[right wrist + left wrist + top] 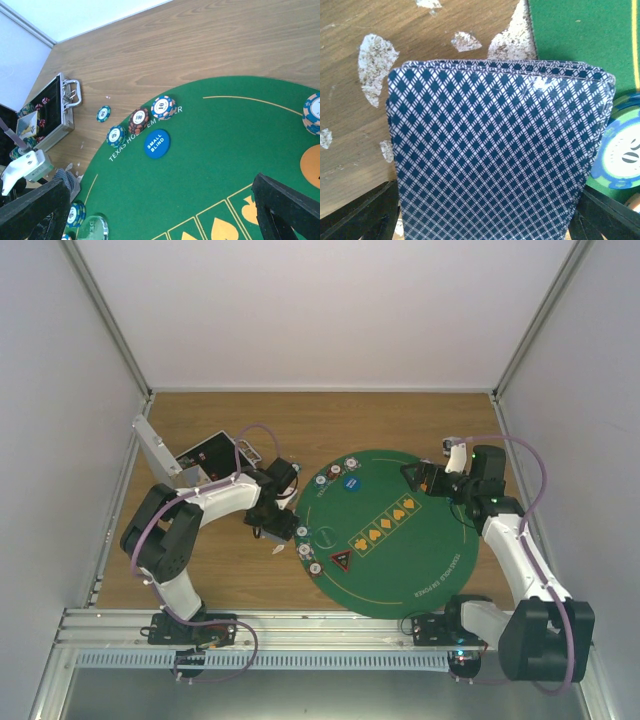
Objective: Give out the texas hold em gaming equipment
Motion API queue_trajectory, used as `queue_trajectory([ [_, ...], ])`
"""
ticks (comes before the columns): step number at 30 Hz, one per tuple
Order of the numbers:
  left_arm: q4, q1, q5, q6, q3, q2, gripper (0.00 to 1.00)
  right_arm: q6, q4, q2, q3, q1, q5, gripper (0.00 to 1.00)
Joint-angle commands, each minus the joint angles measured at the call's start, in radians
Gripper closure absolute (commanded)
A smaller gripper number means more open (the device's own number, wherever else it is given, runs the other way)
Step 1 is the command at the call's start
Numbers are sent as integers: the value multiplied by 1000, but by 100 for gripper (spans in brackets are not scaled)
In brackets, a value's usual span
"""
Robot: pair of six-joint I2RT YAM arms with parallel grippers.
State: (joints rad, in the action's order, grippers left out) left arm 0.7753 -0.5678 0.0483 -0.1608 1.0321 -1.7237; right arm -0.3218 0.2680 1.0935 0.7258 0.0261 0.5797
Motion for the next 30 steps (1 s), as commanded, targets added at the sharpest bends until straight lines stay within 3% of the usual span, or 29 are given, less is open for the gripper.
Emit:
queue_trajectory([
  [1, 31, -3, -39, -15, 18, -7, 12, 14, -28, 8, 16, -6, 16, 0],
  [10, 24, 3, -64, -11, 15, 10, 19, 14, -22, 5, 16, -6, 10, 0],
  [15, 14, 3, -50, 10, 27, 6, 9, 10, -31, 1, 18, -6, 10, 0],
  [21, 6, 3, -50, 57, 36, -14, 5, -14, -40, 14, 21, -6, 36, 0],
  [30, -2, 3, -27, 109, 50, -44, 15, -18, -42, 13, 24, -6, 28, 0],
])
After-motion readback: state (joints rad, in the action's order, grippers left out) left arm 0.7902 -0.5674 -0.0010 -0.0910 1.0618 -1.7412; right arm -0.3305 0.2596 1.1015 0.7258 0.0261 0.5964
